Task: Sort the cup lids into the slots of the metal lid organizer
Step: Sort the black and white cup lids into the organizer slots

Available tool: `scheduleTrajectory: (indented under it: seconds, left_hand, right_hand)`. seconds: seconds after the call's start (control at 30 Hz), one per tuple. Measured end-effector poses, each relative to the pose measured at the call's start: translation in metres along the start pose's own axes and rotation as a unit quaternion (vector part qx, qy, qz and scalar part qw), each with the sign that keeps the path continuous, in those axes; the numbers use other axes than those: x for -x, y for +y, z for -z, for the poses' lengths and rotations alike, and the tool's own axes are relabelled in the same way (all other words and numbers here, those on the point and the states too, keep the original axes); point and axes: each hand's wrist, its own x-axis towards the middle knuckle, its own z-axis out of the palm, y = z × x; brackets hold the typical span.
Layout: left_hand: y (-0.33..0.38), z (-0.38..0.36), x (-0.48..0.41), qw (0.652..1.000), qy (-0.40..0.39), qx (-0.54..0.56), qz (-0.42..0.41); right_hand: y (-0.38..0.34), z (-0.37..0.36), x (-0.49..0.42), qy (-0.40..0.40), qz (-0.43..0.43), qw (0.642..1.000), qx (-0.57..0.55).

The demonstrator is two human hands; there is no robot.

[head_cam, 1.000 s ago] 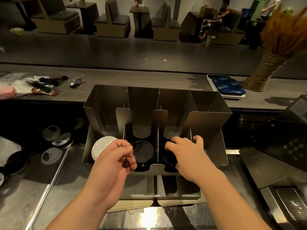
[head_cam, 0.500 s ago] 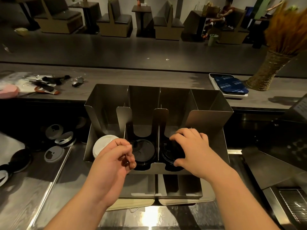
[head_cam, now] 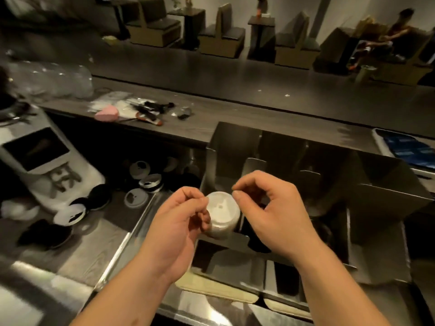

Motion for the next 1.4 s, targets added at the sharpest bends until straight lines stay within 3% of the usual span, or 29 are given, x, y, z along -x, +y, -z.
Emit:
scheduleTrajectory:
  seconds: [0.27,0.43,0.53,0.63,0.8,1.0,1.1,1.2,1.4]
  left_hand:
    - [0.015,0.144,-0.01,0.986,0.162,0.04,-0.002]
    - [-0.001,0.246,-0.036,0.959,0.262,-0.107,0.009]
    - [-0.016,0.32,-0.058,0.895,0.312,-0.318,0.006]
    - [-0.024,0.387,-0.077,0.765,0.312,-0.562,0.035]
    - [-0.038,0.464,-0.101,0.688,0.329,-0.631,0.142]
    - [-0.065,0.514,-0.111,0.683,0.228,-0.678,0.15]
    - [-0.072,0.52,-0.112,0.713,0.266,-0.641,0.101]
    - [-0.064,0.51,-0.11,0.711,0.289,-0.638,0.061]
    - [-0.06,0.507,-0.103,0.762,0.311,-0.567,0.037]
  right_hand:
    - [-0.038,-0.153,-0.056,-0.153,-0.006,0.988,-0.029]
    - [-0.017,-0.265,-0.085,-0.258,-0.087,0.962,0.02]
    - [-0.001,-0.333,-0.103,-0.325,-0.118,0.938,0.037]
    - [0.011,-0.401,-0.122,-0.377,-0.124,0.917,0.049]
    - [0.016,-0.495,-0.141,-0.446,-0.133,0.882,0.077]
    - [0.037,-0.553,-0.153,-0.455,-0.185,0.865,0.106]
    - [0.042,-0.568,-0.162,-0.441,-0.159,0.869,0.159]
    - [0.043,-0.578,-0.171,-0.395,-0.165,0.878,0.213]
    - [0.041,-0.555,-0.169,-0.326,-0.228,0.916,0.059]
